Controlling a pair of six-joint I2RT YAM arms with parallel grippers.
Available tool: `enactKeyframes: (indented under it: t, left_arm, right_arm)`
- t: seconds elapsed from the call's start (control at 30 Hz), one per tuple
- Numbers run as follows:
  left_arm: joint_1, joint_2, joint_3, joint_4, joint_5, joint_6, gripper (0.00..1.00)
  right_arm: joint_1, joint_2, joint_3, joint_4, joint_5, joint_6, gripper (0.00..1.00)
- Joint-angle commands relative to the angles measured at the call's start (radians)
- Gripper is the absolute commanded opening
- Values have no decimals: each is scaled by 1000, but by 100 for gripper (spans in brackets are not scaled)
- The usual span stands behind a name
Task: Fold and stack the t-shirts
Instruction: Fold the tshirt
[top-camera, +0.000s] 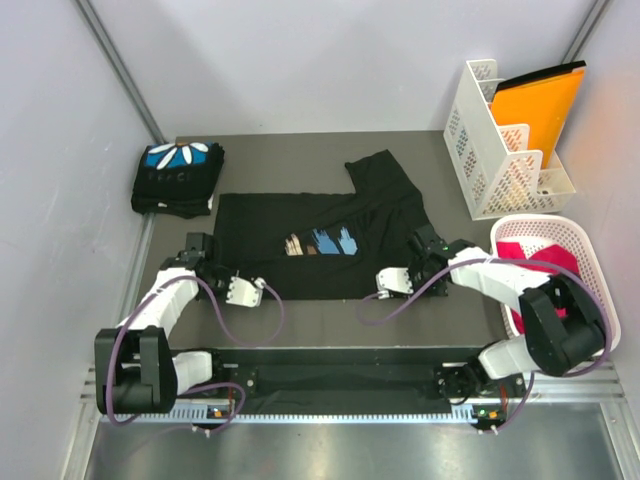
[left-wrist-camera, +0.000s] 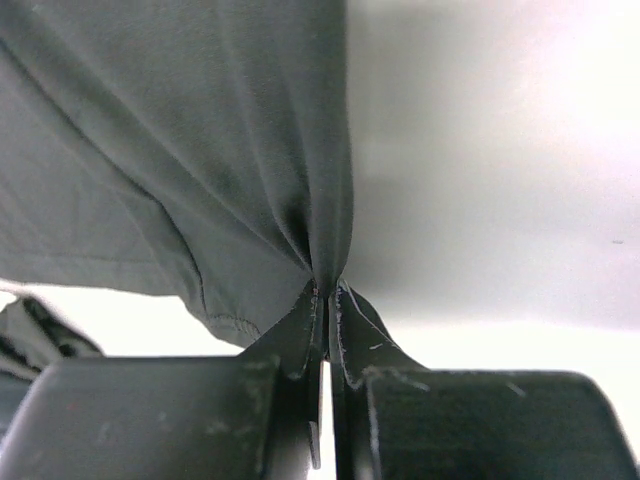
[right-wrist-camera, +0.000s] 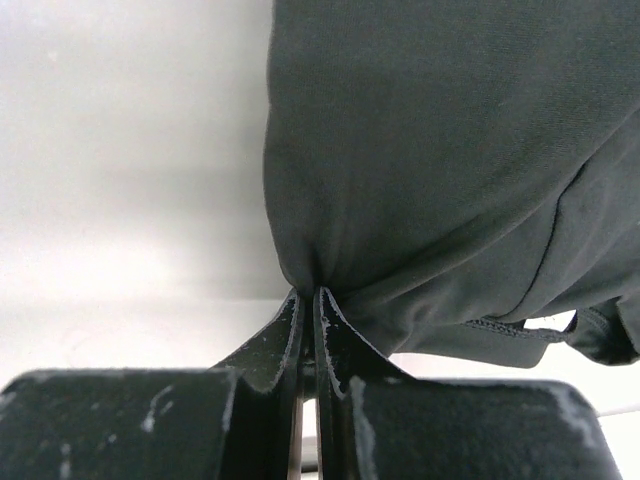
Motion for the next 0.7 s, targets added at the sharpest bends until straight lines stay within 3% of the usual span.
enactKeyframes:
  t: [0.0, 0.67]
  left_arm:
    - [8, -21, 5, -118, 52, 59, 0]
    - [8, -59, -18, -250, 65, 164, 0]
  right_arm:
    - [-29, -37, -56, -82, 51, -87, 0]
    - [22, -164, -123, -255, -15, -177, 0]
